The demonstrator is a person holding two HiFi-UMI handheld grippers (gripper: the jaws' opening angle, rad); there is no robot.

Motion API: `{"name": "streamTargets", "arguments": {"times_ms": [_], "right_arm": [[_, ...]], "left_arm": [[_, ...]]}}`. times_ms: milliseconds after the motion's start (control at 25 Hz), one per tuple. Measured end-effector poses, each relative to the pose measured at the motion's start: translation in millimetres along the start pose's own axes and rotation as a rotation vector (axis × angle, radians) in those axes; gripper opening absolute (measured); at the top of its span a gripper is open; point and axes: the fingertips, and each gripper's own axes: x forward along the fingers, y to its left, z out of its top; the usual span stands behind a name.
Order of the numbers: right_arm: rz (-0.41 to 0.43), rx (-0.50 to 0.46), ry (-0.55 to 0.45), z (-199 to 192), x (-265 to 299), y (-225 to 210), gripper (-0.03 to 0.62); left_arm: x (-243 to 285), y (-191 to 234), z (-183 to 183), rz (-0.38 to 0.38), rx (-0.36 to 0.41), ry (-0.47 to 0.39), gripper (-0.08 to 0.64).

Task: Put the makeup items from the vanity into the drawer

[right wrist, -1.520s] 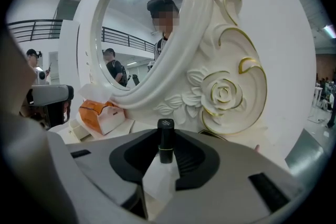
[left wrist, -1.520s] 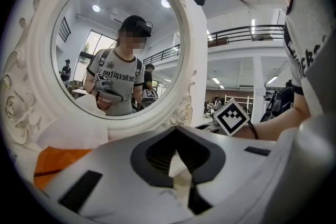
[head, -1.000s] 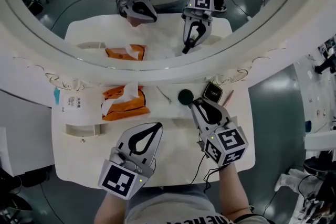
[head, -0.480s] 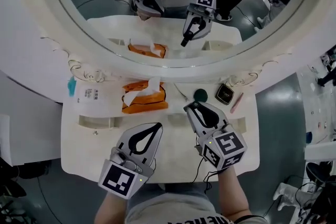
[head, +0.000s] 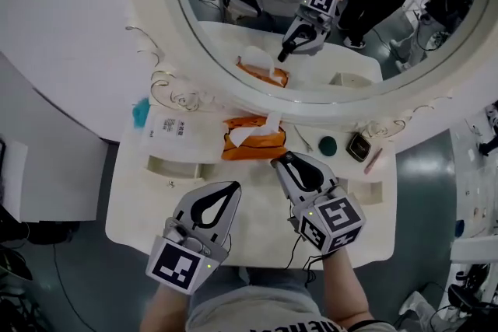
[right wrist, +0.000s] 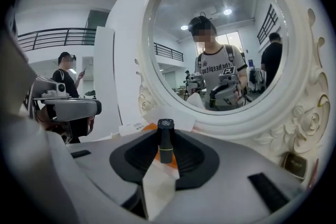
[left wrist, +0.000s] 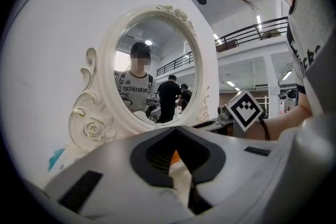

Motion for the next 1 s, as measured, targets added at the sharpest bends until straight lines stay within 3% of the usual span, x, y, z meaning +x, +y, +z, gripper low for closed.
{"name": "streamTargets", "arguments": {"times_ms": [1000], "right_arm": [[0.168, -0.055, 0.029, 5, 80, 146, 0.115]], "left_arm": [[-124, 83, -14, 0.16, -0.024, -0.02, 0.012]]}}
